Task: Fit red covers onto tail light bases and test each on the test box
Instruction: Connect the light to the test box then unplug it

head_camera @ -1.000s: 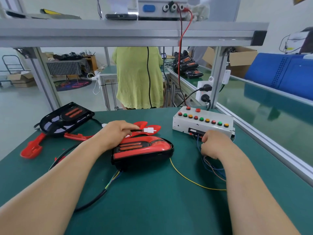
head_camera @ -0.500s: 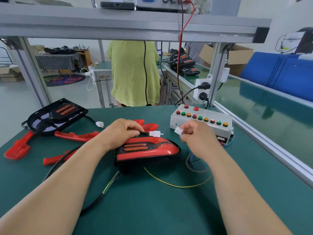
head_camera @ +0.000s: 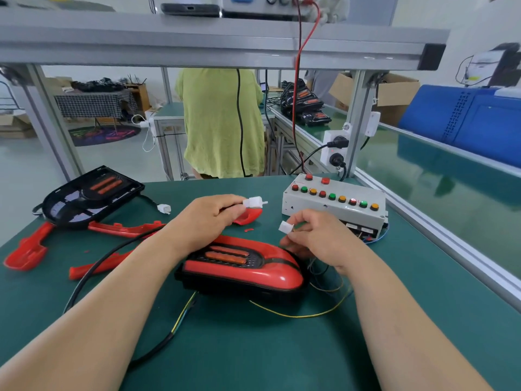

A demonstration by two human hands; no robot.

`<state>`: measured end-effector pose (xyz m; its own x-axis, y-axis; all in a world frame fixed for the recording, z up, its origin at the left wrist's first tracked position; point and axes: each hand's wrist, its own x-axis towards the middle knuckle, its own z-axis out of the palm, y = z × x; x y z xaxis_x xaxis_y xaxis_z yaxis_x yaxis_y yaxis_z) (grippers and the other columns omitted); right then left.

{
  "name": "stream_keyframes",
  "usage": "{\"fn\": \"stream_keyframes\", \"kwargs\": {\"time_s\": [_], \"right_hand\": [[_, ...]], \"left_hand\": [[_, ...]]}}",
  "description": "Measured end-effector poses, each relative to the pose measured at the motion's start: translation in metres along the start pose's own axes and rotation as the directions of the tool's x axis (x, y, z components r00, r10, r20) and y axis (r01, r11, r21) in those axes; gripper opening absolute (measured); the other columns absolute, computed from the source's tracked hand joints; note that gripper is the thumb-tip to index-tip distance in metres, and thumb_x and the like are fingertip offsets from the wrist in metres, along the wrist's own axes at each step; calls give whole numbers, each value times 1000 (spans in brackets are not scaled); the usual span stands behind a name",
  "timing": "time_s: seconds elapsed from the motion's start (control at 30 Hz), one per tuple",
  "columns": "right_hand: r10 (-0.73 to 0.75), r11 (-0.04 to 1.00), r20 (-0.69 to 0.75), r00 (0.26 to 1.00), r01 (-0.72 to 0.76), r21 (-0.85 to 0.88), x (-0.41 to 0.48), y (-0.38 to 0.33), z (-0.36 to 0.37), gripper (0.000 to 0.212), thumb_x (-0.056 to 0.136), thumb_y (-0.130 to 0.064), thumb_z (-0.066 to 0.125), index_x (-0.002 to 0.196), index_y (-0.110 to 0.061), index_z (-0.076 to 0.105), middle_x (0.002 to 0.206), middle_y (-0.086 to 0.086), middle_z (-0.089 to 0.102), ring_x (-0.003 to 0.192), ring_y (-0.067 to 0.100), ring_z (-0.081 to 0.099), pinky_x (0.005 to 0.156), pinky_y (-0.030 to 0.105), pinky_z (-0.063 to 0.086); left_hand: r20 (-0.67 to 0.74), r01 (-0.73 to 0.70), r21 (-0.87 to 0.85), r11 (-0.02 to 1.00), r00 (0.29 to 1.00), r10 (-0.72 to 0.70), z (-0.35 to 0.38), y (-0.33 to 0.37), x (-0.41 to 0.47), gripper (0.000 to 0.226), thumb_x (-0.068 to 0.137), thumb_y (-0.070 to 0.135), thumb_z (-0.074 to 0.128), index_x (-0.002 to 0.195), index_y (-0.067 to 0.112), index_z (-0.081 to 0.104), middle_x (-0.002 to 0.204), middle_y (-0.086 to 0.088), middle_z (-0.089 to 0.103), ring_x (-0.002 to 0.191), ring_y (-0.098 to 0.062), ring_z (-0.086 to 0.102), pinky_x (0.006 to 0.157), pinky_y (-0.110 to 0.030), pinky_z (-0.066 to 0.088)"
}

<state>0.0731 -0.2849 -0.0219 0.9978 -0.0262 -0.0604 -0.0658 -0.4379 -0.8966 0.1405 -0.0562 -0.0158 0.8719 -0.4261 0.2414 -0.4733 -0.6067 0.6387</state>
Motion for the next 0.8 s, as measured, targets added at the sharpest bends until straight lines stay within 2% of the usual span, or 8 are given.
{"fn": "stream_keyframes", "kwargs": {"time_s": [0.07,0.1,0.2,0.27,0.37,0.5,0.6,0.8], "right_hand": [[-42,990,-29,999,38,-133,0,-2,2,16,88,-9,70,91,-24,64,81,-1,76,71,12,69,75,31,56],[-60,985,-48,997,51,-167,0,-3,3,16,86,-13,73,88,-27,65,82,-2,75,71,10,67,74,29,54],[-102,992,-89,991,94,-86,1,-4,4,8,86,-31,73,88,-27,67,84,-2,74,71,8,61,76,30,51],[-123,992,-84,989,122,-10,1,-5,4,10,88,-35,71,88,-25,68,83,-5,75,72,7,60,81,35,54],[-180,984,-84,980,180,-1,1,-6,6,3,89,-25,71,89,-26,69,85,-4,74,75,8,59,83,38,53],[-205,979,-102,973,203,-30,2,-4,6,17,85,-18,76,90,-31,67,85,-10,70,72,-6,60,75,16,49],[-222,975,-110,969,218,-49,1,-6,7,19,83,-14,78,89,-29,67,84,-9,68,68,-6,59,70,10,47],[-264,964,-124,957,256,-72,-2,-10,14,20,79,-12,81,90,-23,68,83,-6,67,68,-4,57,68,8,46]], "left_hand": [[-10,7,14,1000,1000,-7,-1,1,1,35,99,46,48,82,22,65,66,13,57,62,-3,48,58,-8,36],[-20,12,9,1000,1000,-12,-2,2,1,34,99,45,51,77,22,66,64,14,58,60,-2,49,58,-7,36],[-43,28,-38,999,999,-29,-1,7,1,19,92,37,67,81,26,77,74,27,66,72,6,59,62,-3,37],[-25,20,-64,998,999,-22,0,9,0,10,87,34,73,82,28,78,83,20,70,82,-1,62,69,-6,41],[10,7,-147,989,1000,-6,2,11,-1,2,84,26,77,84,28,78,89,10,75,89,-6,66,82,-18,46],[17,-5,-211,977,1000,9,1,11,-1,8,86,20,76,84,27,78,89,7,76,91,-11,67,85,-20,48],[4,-14,-258,966,1000,16,2,11,-1,8,87,15,75,86,23,77,89,2,76,91,-18,68,88,-27,49],[7,-29,-275,961,999,32,2,12,-1,12,84,11,77,87,22,76,88,3,76,86,-9,69,82,-15,50]]}}
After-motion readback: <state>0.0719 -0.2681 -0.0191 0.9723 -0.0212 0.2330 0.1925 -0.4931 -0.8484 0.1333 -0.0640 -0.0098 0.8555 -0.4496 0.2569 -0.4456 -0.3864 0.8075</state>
